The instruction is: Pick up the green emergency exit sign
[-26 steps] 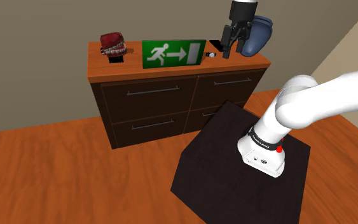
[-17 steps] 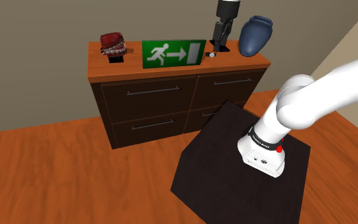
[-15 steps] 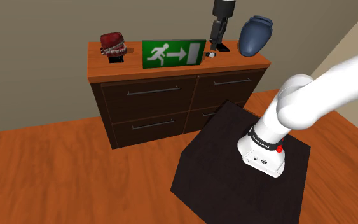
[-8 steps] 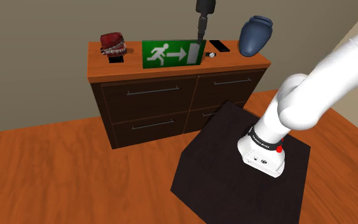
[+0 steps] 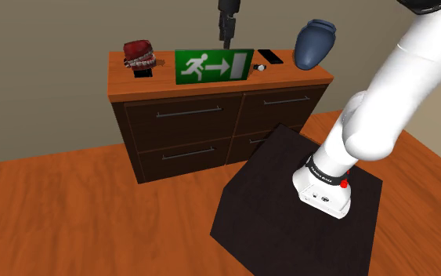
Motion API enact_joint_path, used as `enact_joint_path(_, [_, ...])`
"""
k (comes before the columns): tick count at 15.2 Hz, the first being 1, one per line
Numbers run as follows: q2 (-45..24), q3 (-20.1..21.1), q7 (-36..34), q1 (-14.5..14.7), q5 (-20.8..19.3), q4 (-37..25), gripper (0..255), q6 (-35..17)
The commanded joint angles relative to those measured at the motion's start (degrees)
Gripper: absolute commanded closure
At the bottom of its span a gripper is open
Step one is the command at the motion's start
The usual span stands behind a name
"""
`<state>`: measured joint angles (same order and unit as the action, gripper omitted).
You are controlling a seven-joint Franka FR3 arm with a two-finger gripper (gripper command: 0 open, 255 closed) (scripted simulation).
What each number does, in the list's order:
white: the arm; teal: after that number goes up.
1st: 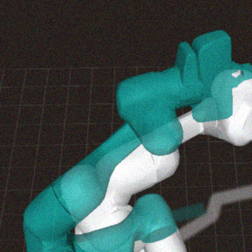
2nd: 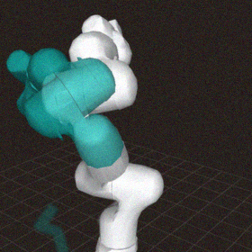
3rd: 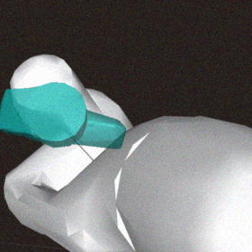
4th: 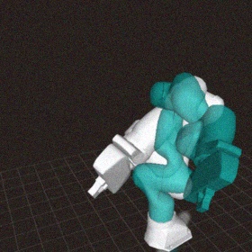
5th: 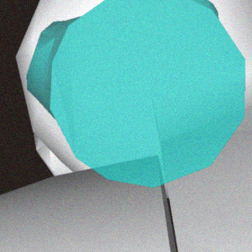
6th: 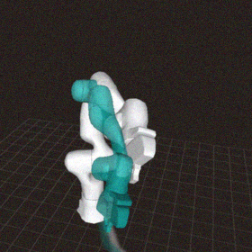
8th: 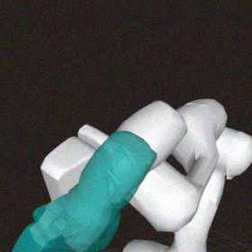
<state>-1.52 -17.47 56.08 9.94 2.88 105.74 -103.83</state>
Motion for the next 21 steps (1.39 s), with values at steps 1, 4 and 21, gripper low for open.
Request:
enact_joint_path(1, [-4.96, 0.22, 5.15, 0.03, 1.90, -5.57, 0, 0.32])
enact_joint_path(4, [-9.29, 0.93, 9.79, -0.32, 3.52, -10.80, 0, 0.93])
enact_joint_path(21, [-10.21, 1.08, 10.31, -0.32, 3.94, -6.22, 255, -4.52])
